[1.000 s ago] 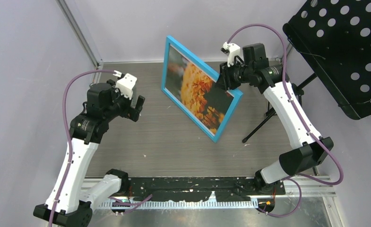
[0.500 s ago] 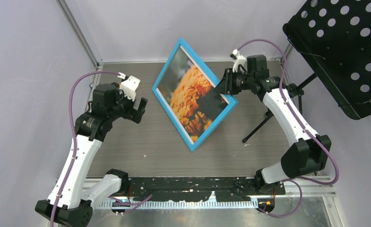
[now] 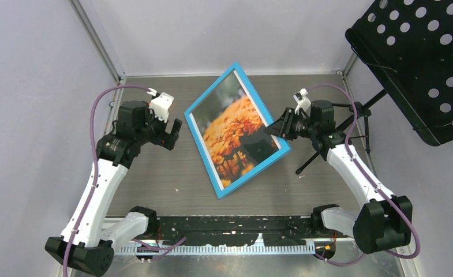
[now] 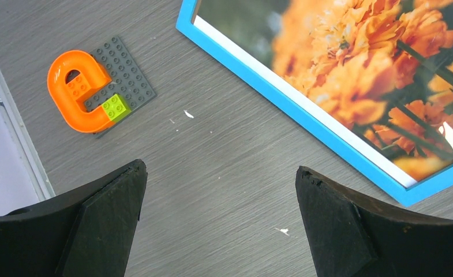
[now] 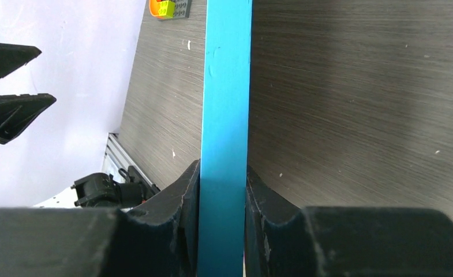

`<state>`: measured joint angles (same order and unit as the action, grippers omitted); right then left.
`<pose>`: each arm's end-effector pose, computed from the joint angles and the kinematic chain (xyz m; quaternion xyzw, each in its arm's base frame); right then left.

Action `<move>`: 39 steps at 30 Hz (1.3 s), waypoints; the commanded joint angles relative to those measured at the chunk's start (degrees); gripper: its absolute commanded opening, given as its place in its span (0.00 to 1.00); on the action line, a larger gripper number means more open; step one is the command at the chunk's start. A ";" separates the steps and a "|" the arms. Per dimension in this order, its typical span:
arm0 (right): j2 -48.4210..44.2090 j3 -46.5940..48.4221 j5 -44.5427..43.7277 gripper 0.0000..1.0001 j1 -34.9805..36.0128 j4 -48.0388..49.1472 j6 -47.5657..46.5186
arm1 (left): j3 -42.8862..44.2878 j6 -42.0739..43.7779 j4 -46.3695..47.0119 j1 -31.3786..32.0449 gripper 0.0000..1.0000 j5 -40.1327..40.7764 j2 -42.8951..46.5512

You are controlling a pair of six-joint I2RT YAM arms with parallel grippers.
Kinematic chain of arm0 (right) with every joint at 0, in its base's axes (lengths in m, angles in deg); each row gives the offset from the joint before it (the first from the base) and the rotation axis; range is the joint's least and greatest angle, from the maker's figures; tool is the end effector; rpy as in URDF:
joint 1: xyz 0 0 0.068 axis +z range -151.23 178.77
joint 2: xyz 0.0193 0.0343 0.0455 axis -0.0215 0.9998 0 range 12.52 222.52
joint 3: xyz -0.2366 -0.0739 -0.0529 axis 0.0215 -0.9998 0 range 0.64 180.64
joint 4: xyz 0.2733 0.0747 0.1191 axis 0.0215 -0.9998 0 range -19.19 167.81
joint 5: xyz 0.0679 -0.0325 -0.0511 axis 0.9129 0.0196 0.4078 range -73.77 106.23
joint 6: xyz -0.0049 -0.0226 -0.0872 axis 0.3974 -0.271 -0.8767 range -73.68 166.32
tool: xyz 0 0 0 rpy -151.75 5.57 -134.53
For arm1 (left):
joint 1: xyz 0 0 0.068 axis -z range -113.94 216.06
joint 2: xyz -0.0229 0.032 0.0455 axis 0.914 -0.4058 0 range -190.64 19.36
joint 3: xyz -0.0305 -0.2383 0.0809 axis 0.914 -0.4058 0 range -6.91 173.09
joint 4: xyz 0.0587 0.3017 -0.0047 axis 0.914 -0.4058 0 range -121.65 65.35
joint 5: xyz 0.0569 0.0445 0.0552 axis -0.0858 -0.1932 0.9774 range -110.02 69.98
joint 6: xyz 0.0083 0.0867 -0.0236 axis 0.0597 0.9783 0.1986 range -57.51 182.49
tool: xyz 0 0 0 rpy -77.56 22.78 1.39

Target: Put the photo into the frame

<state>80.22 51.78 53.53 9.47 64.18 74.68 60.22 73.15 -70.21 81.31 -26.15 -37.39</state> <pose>0.3302 0.1121 0.2436 -0.0315 0.8361 0.4192 0.3525 0.2776 -0.0847 0.3406 0.2227 0.8584 -0.0658 0.4575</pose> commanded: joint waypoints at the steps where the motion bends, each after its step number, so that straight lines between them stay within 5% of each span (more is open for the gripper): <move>1: -3.82 -5.58 0.85 0.06 -0.22 16.49 5.66 | -0.18 -0.56 2.85 -0.30 1.00 -0.63 -0.06; 19: 2.75 -14.57 -6.70 0.06 -2.16 39.31 14.40 | -1.92 -0.14 4.31 -0.28 1.00 1.11 -1.16; 39: 9.30 -19.11 -8.71 0.06 -2.78 47.09 16.82 | -2.06 0.41 4.79 -0.30 1.00 2.44 -3.73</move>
<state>89.18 32.89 49.66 7.17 103.00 95.01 58.08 73.37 -68.09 81.31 -24.10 -40.82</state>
